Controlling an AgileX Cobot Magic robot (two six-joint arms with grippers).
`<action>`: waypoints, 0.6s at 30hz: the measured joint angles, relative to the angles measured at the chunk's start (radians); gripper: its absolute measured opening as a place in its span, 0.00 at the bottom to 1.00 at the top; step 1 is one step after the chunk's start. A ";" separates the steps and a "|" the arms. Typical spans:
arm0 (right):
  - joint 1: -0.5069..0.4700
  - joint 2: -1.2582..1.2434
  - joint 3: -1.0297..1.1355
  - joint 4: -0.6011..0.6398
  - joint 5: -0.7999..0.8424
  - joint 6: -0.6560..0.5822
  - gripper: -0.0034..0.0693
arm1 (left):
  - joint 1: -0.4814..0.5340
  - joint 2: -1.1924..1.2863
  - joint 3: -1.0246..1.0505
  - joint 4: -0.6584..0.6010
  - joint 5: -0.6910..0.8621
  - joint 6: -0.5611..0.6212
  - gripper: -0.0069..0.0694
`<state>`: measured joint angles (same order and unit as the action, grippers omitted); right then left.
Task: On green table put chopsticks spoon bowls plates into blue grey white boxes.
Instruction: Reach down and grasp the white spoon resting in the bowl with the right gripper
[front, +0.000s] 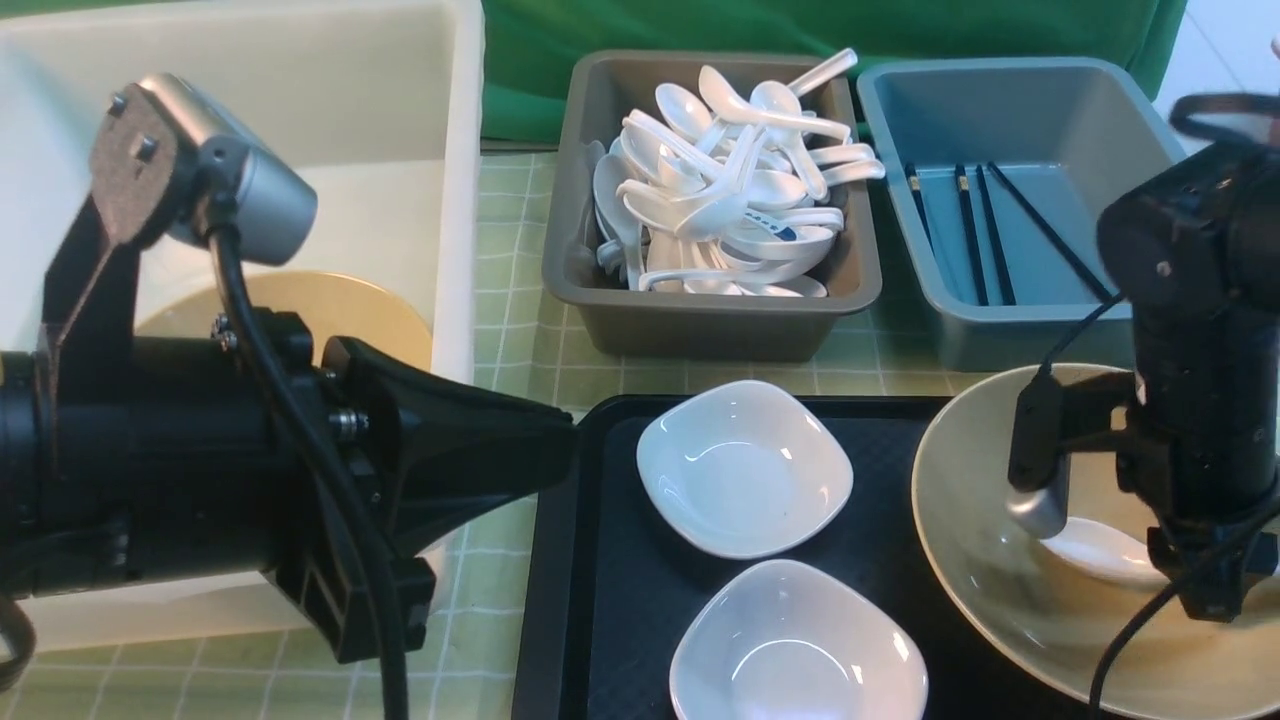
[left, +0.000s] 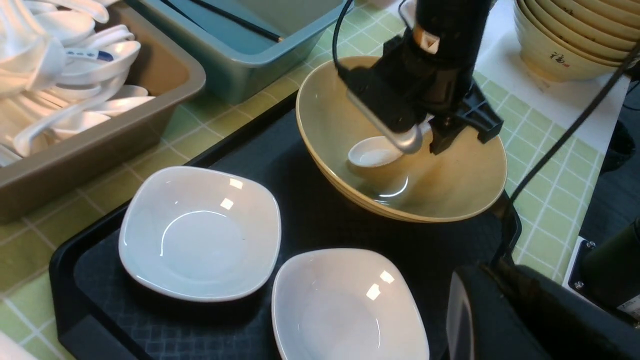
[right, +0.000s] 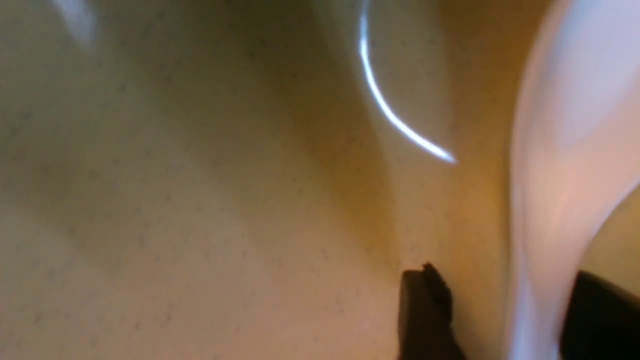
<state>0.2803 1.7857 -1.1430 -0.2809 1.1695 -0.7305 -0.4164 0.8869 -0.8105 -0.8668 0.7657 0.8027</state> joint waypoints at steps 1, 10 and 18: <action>0.000 0.007 -0.004 0.000 0.000 0.000 0.35 | 0.000 -0.004 0.000 0.000 0.000 0.000 0.09; 0.000 0.008 -0.226 0.110 0.000 0.028 0.26 | 0.000 -0.021 0.000 0.000 -0.002 0.000 0.09; 0.000 0.031 -0.487 0.553 -0.271 0.029 0.26 | 0.000 -0.023 0.000 0.001 -0.023 0.000 0.09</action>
<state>0.2803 1.8168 -1.6298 0.2725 0.8987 -0.7019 -0.4164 0.8639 -0.8105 -0.8655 0.7430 0.8027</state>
